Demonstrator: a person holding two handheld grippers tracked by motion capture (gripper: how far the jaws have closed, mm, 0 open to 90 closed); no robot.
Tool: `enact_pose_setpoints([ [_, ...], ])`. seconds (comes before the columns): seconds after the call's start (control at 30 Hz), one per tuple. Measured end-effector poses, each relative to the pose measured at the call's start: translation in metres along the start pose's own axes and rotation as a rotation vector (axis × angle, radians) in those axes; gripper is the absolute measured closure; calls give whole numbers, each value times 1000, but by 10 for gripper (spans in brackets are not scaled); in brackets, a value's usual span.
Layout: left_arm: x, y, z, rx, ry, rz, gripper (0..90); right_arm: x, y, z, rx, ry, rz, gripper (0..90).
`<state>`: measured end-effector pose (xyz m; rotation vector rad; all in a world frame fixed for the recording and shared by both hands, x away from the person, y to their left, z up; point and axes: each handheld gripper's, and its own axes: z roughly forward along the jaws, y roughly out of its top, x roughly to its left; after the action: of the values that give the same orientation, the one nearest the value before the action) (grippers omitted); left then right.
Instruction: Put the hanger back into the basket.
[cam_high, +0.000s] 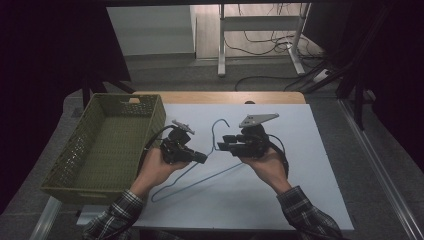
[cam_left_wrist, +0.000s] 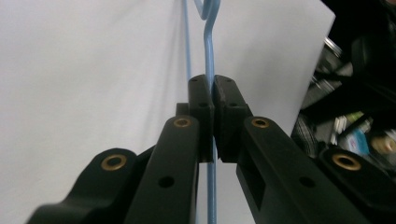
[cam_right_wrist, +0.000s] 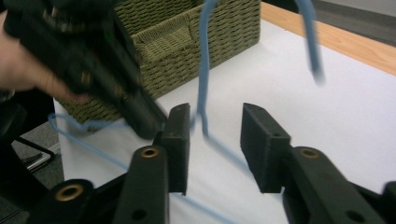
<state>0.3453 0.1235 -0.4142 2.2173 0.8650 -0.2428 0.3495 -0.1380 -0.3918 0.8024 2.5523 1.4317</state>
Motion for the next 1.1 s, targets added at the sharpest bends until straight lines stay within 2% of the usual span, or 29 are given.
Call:
enact_pose_setpoints([
  [0.13, 0, 0, -18, -27, 4, -14, 878, 0, -10, -21, -6, -18, 4, 538],
  [0.23, 0, 0, -32, -54, 24, -16, 878, -1, -19, -34, -5, -33, 18, 474],
  [0.47, 4, -1, -66, -96, 68, -21, 877, -8, -43, -55, -9, -62, 55, 270],
  [0.57, 7, -3, -83, -112, 85, -19, 877, -11, -52, -64, -11, -72, 77, 242],
  [0.8, 16, -12, -124, -146, 160, -28, 878, -17, -72, -78, -13, -102, 115, 161],
  [1.1, 47, -42, -170, -187, 248, -76, 877, -21, -95, -100, -19, -148, 148, 111],
])
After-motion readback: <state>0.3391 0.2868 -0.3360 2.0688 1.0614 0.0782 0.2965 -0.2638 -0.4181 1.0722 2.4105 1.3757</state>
